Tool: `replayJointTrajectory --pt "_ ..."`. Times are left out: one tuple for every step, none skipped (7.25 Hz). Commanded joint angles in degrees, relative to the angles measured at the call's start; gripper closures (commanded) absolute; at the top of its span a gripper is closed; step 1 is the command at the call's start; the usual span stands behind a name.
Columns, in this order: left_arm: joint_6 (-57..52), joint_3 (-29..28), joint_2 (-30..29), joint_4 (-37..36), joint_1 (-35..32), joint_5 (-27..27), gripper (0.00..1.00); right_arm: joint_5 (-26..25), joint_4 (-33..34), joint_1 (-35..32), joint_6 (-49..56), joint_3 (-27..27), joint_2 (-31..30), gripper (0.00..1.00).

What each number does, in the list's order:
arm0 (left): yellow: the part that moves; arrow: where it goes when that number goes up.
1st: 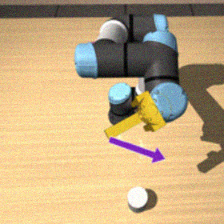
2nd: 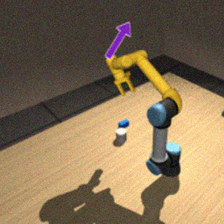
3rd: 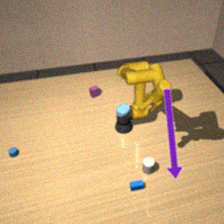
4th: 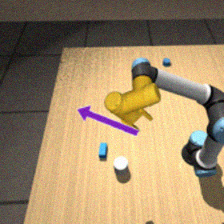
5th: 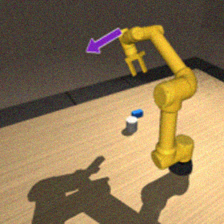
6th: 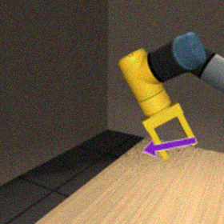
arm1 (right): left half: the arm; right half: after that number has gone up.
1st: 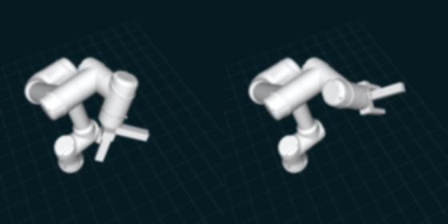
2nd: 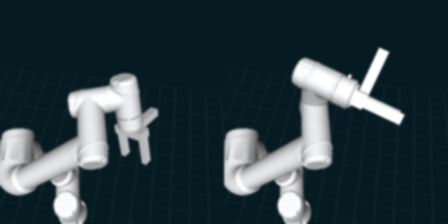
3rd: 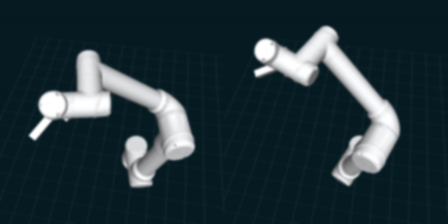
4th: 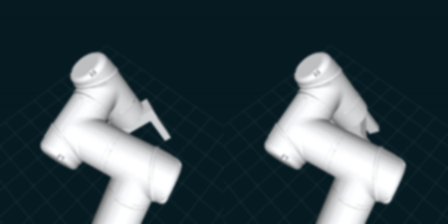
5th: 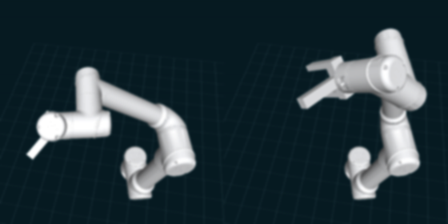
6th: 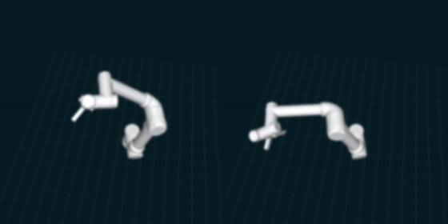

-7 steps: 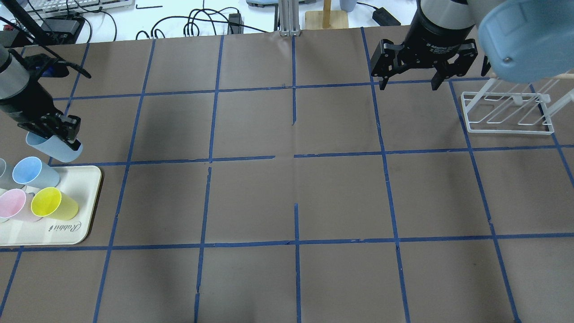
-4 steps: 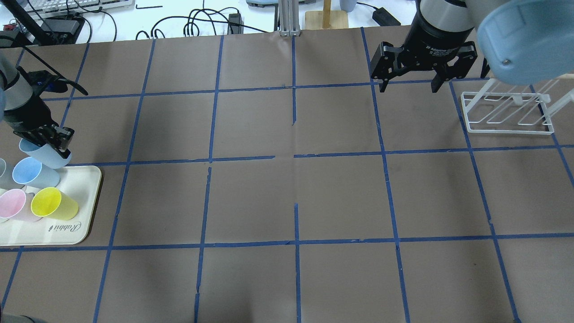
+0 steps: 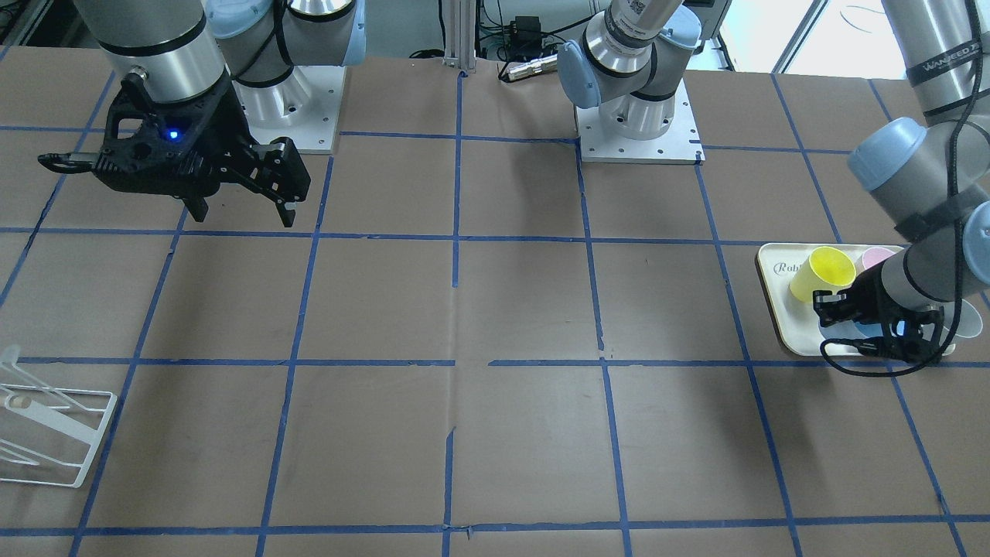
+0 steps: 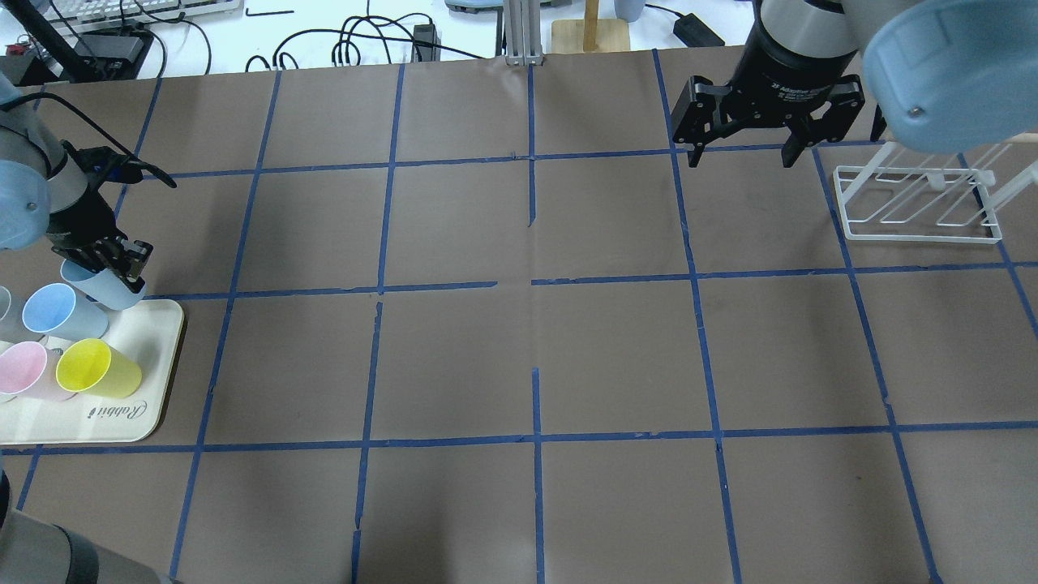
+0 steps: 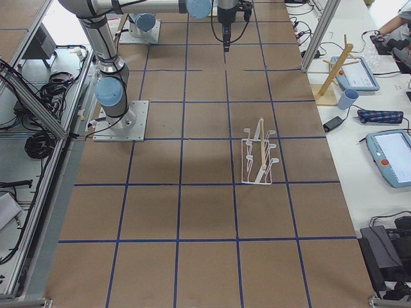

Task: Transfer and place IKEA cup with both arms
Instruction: 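Place the cup upright on the white tray beside the blue cup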

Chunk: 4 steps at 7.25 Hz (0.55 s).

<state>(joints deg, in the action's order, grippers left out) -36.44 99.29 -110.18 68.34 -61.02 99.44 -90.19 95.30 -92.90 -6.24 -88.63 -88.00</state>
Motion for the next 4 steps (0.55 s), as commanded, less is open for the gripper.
replayJointTrajectory --pt "0.0 0.4 -1.8 -1.0 1.3 0.1 1.0 0.0 0.0 0.0 0.0 0.0 0.0 0.0" --pt "-0.6 0.4 -2.5 -0.9 1.6 0.1 1.0 -0.1 0.0 0.0 0.0 0.0 -0.1 0.0" --pt "-2.1 0.3 -2.9 -1.0 1.6 0.1 1.0 0.0 0.1 -0.1 0.0 0.0 -0.1 0.0" --pt "-2.5 0.4 -3.4 -1.0 1.6 0.1 1.0 0.0 0.0 0.0 0.0 0.0 0.0 0.0"
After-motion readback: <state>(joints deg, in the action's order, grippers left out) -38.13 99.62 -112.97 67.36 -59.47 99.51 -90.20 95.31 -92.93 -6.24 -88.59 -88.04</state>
